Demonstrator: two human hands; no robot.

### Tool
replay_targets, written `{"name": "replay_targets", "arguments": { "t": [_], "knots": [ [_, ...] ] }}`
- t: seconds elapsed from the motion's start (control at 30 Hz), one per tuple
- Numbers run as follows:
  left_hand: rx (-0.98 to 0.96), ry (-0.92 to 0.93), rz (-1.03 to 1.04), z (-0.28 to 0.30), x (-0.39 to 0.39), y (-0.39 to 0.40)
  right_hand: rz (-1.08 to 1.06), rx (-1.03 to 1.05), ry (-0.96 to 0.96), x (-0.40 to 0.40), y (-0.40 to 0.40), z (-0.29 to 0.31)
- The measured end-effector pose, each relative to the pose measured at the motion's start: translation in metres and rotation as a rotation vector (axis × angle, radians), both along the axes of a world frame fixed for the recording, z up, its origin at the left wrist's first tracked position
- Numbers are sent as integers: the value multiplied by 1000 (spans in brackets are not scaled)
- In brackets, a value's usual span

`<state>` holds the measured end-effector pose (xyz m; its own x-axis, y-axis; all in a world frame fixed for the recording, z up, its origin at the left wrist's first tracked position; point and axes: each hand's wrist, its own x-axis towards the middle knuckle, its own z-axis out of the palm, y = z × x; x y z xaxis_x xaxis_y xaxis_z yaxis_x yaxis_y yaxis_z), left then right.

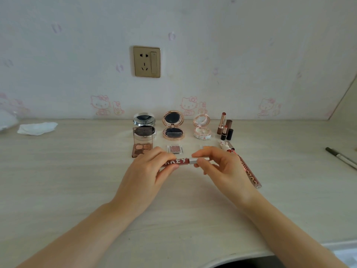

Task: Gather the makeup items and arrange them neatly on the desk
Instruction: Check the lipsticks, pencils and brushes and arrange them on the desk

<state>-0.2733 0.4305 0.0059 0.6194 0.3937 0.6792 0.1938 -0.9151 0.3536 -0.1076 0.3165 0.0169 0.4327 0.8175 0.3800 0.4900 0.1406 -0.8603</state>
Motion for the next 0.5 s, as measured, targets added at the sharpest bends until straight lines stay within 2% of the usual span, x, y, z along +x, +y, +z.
{"name": "replay_targets", "arguments": {
  "t": [0.17, 0.37, 0.5],
  "knots": [
    [20, -7, 3, 1, 1, 0, 22, -58, 92, 2, -1, 0],
    [21, 21, 3, -1, 1, -1, -1, -45, -19, 1, 0, 0],
    [9, 12, 13, 0, 0, 0, 54, -6, 38, 3, 0, -3]
  ]
}}
